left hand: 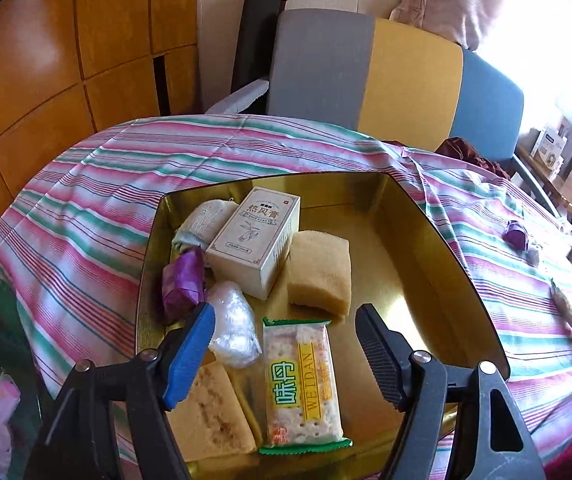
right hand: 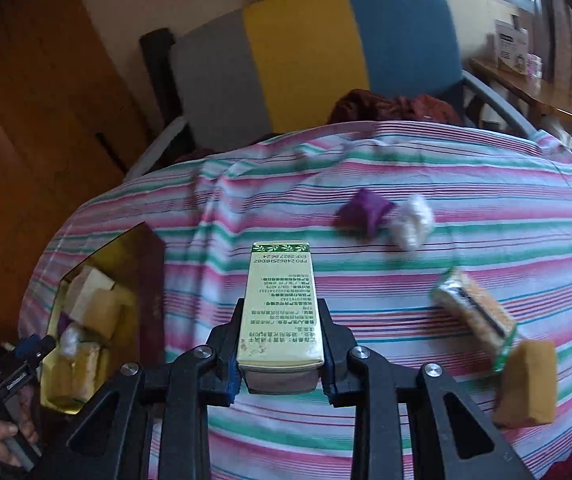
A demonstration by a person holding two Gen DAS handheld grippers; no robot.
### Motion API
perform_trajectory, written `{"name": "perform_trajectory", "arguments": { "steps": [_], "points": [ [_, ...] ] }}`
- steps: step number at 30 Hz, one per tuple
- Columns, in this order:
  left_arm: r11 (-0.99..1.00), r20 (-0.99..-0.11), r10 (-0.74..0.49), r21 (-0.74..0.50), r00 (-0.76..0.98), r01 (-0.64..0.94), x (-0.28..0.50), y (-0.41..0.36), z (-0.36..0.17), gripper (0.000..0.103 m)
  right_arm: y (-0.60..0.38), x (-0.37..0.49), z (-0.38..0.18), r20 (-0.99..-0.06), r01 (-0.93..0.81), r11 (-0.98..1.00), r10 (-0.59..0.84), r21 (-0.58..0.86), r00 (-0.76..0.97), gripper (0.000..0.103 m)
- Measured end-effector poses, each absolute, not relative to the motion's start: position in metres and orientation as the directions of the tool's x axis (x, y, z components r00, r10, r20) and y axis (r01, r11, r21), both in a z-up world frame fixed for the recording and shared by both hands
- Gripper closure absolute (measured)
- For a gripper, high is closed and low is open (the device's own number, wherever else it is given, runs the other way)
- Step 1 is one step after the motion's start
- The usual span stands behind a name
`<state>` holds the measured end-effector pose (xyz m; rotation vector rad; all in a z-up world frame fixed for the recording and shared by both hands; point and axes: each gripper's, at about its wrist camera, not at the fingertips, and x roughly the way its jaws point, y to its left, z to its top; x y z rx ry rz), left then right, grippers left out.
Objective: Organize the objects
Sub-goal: 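Carry the yellow sponge into the gold tray and open the left tool, then lower the green box into the gold tray and open the right tool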
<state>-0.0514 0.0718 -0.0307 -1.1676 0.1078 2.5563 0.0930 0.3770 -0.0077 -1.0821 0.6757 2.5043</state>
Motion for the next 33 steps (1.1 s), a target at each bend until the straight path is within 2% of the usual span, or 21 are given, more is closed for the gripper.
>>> {"name": "perform_trajectory", "arguments": {
  "steps": [4, 10, 20, 28, 33],
  "points": [
    [-0.944, -0.739, 0.266, -0.069, -0.619, -0.323, -0.047, 0.067, -0.029, 0.029, 0.315, 0.052, -0.005, -0.749, -0.321, -0.900, -0.010, 0.295, -0.662, 0.074],
    [-0.946, -0.730, 0.276, -0.091, -0.626, -0.310, -0.044, 0.054, -0.030, 0.029, 0.258, 0.012, -0.020, -0.787, -0.219, -0.931, -0.103, 0.292, -0.609, 0.074],
    [-0.970, -0.729, 0.239, -0.145, -0.642, -0.197, -0.051, 0.001, -0.033, 0.028, 0.219, -0.039, -0.075, -0.892, -0.226, -0.957, -0.063, 0.181, -0.448, 0.074],
    [-0.977, -0.745, 0.214, -0.161, -0.632, -0.140, -0.050, -0.022, -0.045, 0.028, 0.204, -0.041, -0.095, -0.899, -0.204, -0.949, -0.139, 0.241, -0.415, 0.073],
    [-0.975, -0.743, 0.224, -0.164, -0.631, -0.153, -0.049, -0.020, -0.045, 0.027, 0.196, -0.037, -0.096, -0.883, -0.172, -0.934, -0.219, 0.312, -0.415, 0.066]
  ]
}}
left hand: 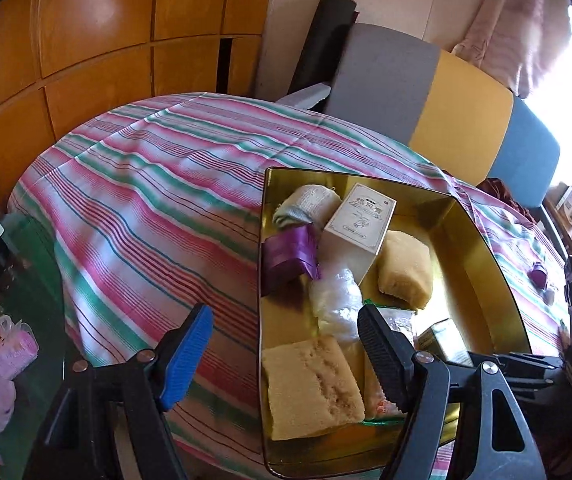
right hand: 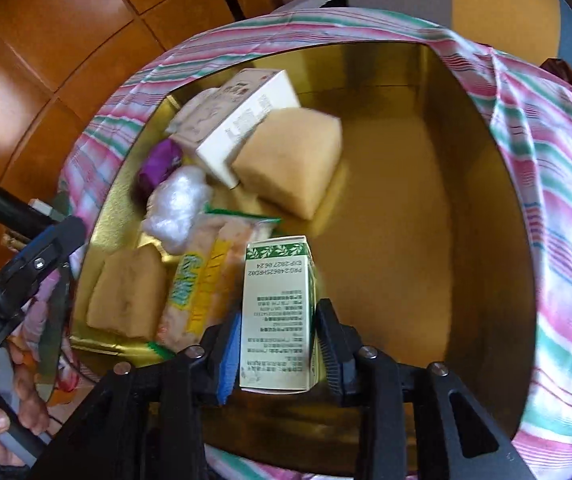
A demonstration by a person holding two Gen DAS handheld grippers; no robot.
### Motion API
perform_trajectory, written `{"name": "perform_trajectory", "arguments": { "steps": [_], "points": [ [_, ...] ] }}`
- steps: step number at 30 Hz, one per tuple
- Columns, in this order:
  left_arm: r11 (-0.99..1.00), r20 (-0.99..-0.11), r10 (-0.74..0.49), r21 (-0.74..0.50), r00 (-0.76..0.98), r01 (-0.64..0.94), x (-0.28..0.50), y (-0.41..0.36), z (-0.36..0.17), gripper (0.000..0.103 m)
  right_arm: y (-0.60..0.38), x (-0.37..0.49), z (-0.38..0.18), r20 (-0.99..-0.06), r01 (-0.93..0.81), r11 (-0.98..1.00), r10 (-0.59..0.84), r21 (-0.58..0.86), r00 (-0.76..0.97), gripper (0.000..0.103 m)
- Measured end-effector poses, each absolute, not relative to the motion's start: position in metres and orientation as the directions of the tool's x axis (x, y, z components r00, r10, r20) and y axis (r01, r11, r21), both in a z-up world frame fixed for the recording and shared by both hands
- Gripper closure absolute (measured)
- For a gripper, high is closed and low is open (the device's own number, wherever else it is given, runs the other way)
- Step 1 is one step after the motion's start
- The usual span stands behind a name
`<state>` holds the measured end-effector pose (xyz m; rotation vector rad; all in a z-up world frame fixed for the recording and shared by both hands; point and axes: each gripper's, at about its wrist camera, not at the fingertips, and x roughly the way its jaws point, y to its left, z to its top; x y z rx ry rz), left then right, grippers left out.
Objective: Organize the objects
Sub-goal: 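Lower the green box into the gold tray and open the right tool, then move both tools back toward the remaining sponge and cracker packet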
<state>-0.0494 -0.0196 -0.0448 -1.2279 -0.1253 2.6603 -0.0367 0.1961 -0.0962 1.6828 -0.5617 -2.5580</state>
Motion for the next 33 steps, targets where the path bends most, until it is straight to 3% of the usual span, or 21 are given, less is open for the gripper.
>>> {"name": "perform_trajectory", "arguments": {
  "steps": [8, 17, 21, 33],
  "points": [
    [-0.973, -0.731, 0.228, -0.141, -0.643, -0.184, -0.044, -0.009, -0.038, 0.027, 0.194, -0.020, -0.087, -0.841, -0.139, -0.917, -0.271, 0.373, -0.468, 0.057],
    [-0.970, -0.707, 0.225, -0.095, -0.670, -0.225, -0.034, 0.004, -0.025, 0.024, 0.211, 0.003, -0.052, -0.801, -0.165, -0.929, -0.184, 0.331, -0.570, 0.051],
    [-0.965, -0.703, 0.231, -0.079, -0.673, -0.249, -0.029, 0.011, -0.022, 0.024, 0.215, 0.009, -0.041, -0.791, -0.181, -0.940, -0.129, 0.290, -0.598, 0.035],
    [-0.943, -0.698, 0.258, -0.031, -0.668, -0.333, -0.014, 0.042, -0.017, 0.019, 0.263, 0.044, -0.031, -0.782, -0.302, -0.915, -0.022, 0.267, -0.623, 0.031]
  ]
}}
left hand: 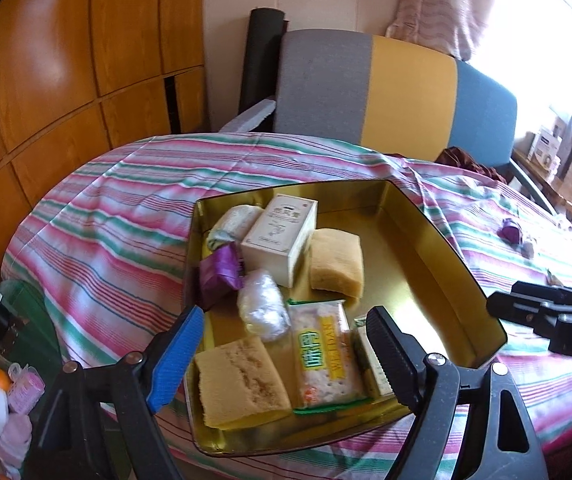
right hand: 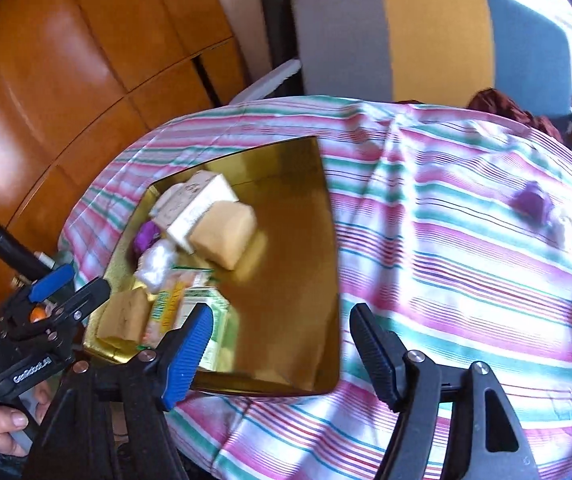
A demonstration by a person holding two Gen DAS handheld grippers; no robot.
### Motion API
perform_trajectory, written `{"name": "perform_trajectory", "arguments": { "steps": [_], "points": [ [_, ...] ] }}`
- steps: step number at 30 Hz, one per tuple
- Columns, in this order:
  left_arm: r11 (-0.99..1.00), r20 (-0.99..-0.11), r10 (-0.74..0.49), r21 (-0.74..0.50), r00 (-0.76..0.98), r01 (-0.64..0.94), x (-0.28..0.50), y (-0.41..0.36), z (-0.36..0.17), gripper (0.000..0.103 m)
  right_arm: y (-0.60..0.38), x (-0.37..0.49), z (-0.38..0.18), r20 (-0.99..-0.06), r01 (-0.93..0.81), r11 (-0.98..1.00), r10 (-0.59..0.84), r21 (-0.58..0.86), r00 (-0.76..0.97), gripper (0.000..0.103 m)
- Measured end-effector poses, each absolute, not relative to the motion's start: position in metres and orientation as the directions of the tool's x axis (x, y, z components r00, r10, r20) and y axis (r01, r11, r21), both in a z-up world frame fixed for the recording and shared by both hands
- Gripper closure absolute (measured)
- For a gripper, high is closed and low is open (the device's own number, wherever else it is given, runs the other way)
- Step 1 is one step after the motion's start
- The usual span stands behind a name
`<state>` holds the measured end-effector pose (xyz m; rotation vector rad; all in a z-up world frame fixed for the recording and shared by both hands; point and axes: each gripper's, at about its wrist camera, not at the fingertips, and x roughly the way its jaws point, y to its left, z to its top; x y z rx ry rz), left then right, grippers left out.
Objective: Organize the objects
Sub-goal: 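Move both tools back toward the remaining sponge and cracker packet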
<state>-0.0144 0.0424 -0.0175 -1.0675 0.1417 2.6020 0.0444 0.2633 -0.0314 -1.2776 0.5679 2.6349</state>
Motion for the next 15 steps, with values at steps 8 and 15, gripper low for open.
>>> {"name": "perform_trajectory", "arguments": {
  "steps": [8, 15],
  "points": [
    [-0.920, -0.705, 0.284, -0.011, -0.650, -0.391, -0.009, 0.066, -0.017, 0.019, 0.316, 0.080, -0.034, -0.796, -0.434, -0.865, 0.069, 0.253, -0.601, 0.030],
    [-0.891, -0.706, 0.326, -0.008, -0.628, -0.453, -0.007, 0.089, -0.013, 0.019, 0.384, 0.129, -0.021, -0.796, -0.590, -0.785, 0.230, 0.187, -0.559, 0.030]
  ]
}}
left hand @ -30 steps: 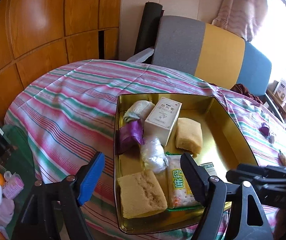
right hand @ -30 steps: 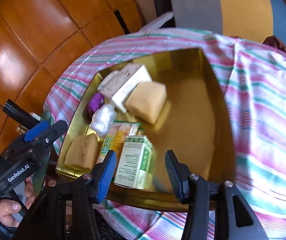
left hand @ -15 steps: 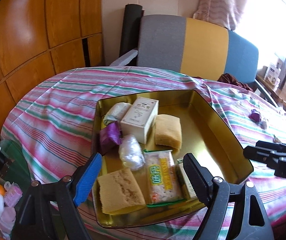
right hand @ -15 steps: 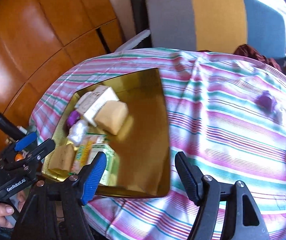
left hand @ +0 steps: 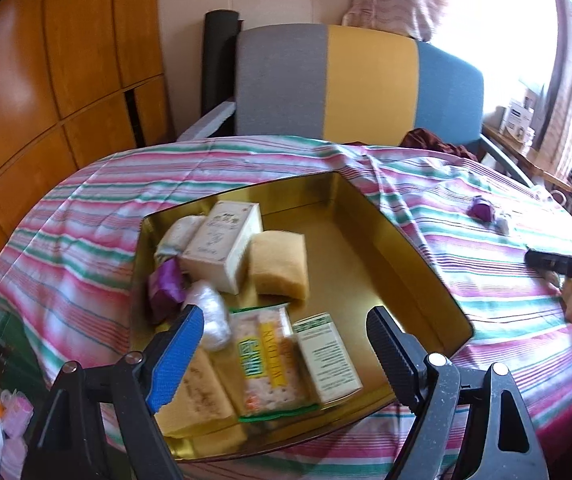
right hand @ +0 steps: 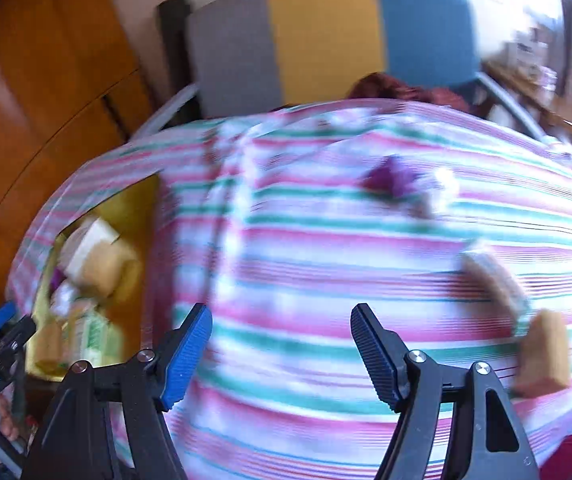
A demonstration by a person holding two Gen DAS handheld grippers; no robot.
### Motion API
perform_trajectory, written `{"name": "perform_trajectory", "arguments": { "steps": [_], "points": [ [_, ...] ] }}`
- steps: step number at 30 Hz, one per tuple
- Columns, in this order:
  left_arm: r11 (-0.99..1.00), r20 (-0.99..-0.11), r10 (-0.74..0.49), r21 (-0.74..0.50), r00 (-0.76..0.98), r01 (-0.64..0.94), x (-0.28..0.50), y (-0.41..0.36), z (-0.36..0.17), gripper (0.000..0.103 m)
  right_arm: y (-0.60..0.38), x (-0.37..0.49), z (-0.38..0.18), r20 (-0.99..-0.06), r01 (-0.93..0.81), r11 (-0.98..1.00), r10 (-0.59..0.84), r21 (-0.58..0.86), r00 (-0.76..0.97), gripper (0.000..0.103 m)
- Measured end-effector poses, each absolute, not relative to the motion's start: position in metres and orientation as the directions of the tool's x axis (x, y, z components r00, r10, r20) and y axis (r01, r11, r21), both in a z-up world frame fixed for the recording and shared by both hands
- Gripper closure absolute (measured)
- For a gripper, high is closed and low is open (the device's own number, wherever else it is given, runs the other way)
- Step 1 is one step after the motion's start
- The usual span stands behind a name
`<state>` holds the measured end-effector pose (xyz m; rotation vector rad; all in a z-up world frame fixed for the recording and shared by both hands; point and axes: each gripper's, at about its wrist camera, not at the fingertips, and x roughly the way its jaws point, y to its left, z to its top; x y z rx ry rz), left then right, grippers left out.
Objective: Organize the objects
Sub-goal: 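Move both tools back toward the remaining sponge and cracker packet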
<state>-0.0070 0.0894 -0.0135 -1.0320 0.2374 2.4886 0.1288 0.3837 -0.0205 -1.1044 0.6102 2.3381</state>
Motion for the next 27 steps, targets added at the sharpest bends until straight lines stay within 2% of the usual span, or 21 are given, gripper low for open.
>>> {"name": "perform_trajectory", "arguments": {
  "steps": [6, 10, 16, 27],
  "points": [
    [-0.851, -0.705, 0.380, -0.013, -0.599, -0.525, -0.003, 0.120, -0.008, 0.019, 0.464, 0.199, -0.013, -0.769, -0.804, -0.545, 0.401, 0.238, -0.499, 0.030],
    [-0.819, -0.707, 0.413, -0.013, -0.575, -0.573, 0.000, 0.146, -0.003, 0.019, 0.499, 0.238, -0.024, -0.759, -0.864, -0.418, 0.454, 0.282, -0.467, 0.029],
    [-0.773, -0.723, 0.449, -0.020, -0.525, -0.634, 0.001, 0.187, -0.001, 0.019, 0.525, 0.283, -0.044, -0.736, -0.856, -0.222, 0.439, 0.467, -0.516, 0.029],
    [-0.695, -0.779, 0.473, -0.045, -0.410, -0.717, 0.006, 0.265, -0.014, 0.019, 0.537, 0.315, -0.057, -0.694, -0.793, -0.087, 0.432, 0.603, -0.576, 0.027]
  ]
}}
